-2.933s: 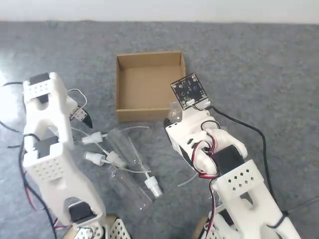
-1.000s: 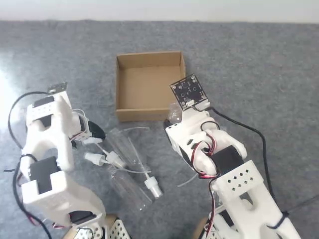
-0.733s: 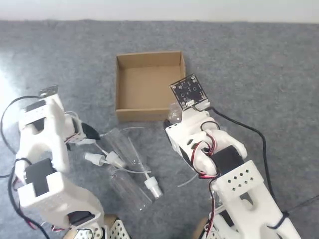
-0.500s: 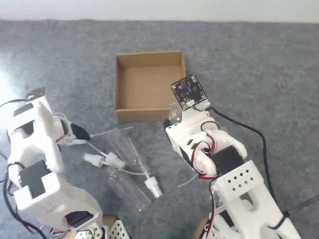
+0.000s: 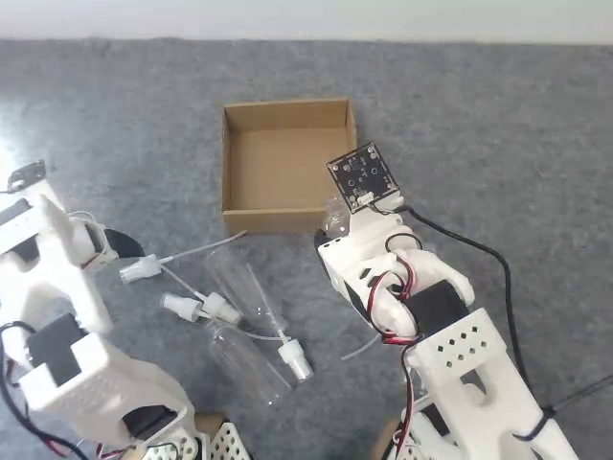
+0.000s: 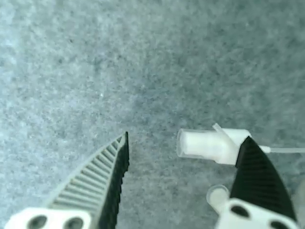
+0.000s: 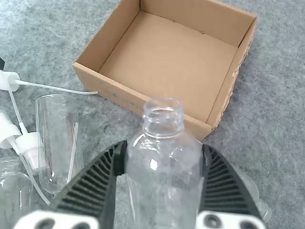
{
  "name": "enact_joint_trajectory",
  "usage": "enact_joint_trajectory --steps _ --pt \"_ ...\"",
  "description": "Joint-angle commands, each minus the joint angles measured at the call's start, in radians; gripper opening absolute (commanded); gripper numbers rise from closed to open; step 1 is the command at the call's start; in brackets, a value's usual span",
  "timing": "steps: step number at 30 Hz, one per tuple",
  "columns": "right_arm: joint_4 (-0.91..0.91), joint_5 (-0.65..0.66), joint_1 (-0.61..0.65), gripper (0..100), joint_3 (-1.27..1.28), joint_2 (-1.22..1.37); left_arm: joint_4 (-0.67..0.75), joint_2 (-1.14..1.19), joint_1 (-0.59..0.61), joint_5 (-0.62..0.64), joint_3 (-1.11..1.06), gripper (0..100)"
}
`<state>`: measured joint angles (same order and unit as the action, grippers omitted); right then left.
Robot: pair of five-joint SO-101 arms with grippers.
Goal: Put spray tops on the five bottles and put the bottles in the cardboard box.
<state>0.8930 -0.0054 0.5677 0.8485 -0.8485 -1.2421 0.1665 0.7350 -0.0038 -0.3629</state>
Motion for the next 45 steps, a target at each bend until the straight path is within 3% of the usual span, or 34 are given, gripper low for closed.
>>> enact_joint_trajectory --steps 1,5,11,26,45 --pt "-0.019 0.0 -0.013 13.1 -0.015 -0.03 -0.132 -0.077 -0.003 0.064 0.104 34" --pt "-0.019 0.0 -0.013 13.1 -0.015 -0.03 -0.256 -0.075 -0.003 0.21 0.203 34" --pt "-0.019 0.0 -0.013 13.1 -0.015 -0.03 -0.331 -0.064 -0.014 0.456 0.216 34" --pt "-0.019 0.0 -0.013 13.1 -0.015 -0.03 -0.328 -0.064 -0.155 0.727 0.125 34" --pt "-0.019 0.048 -0.013 13.0 -0.015 -0.03 0.1 -0.064 -0.155 0.813 -0.088 34"
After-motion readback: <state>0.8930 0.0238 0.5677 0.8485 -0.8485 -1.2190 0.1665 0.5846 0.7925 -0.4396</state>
